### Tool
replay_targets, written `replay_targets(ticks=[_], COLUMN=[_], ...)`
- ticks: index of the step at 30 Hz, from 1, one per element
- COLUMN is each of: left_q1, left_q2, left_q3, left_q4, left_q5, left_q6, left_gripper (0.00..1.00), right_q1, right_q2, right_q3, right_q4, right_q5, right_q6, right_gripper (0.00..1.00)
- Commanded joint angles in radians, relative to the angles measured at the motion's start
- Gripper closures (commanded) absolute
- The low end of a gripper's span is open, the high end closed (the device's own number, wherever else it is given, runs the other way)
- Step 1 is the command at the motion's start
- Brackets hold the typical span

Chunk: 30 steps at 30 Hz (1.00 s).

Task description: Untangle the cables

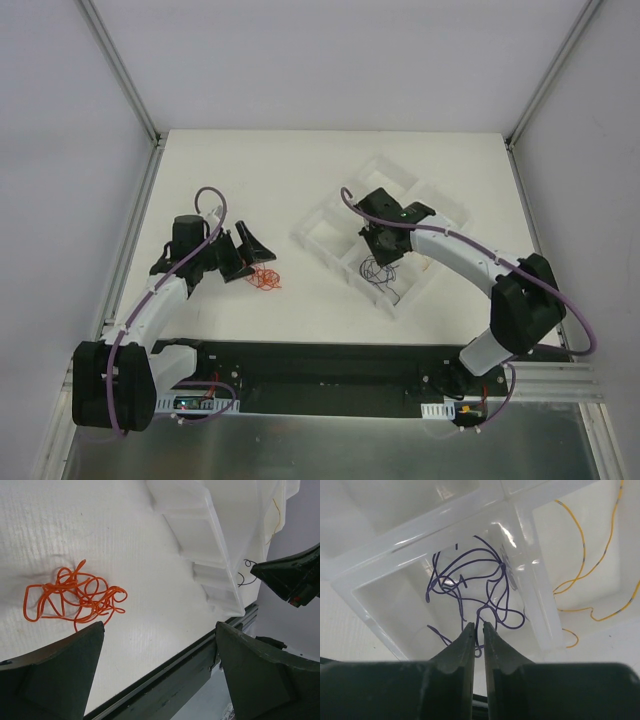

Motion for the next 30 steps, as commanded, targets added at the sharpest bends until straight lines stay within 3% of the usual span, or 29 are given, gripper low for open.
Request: replay_targets(ticks=[1,3,6,10,14,19,21,23,26,30], left_q1=[-0.001,-0.001,-0.001,-0.011,-0.031,-0.039,-0.042,-0.042,-0.042,-0.042], left_q2=[0.005,0.031,0.075,0.135,0.172,0.244,0.273,0.283,0.232,0.108], left_q3=[0.008,0.03,0.056,0.085,0.11,0.122,0.122,0.119,0.1,0.068], left_q4=[-0.064,-0.113,-0.149,-0.155,-0.155,-0.149,-0.138,-0.138,-0.136,-0.143], left_q5=[-0.11,-0.199,-0.272,-0.316,-0.376,-0.389,-0.337,-0.306,-0.287,-0.252], left_q6=[0.035,0.037,0.048,0.063,0.065,0.063,0.074,0.084,0.101,0.114], left_gripper=[0.07,0.07,0.12,0.22,0.26,0.31,0.45,0.65,0.79,0.89], right_q1=[0.027,0.035,0.047,0.055,0.077,0.135,0.165,0.195,0.228,0.276], right_q2=[-0.082,-0.143,-0.211,-0.277,-0.304,-0.263,-0.22,-0.156,-0.05,0.1], right_q3=[0.011,0.005,0.006,0.029,0.046,0.017,0.005,0.014,0.065,0.14], right_q4=[-0.027,-0.043,-0.066,-0.083,-0.028,0.18,0.316,0.399,0.466,0.521], right_q5=[0.045,0.052,0.078,0.067,-0.014,-0.265,-0.347,-0.399,-0.442,-0.461], right_q6=[0.022,0.022,0.03,0.041,0.07,0.186,0.237,0.271,0.294,0.323], right_gripper=[0.73,0.55,0.46,0.44,0.43,0.42,0.41,0.39,0.35,0.31])
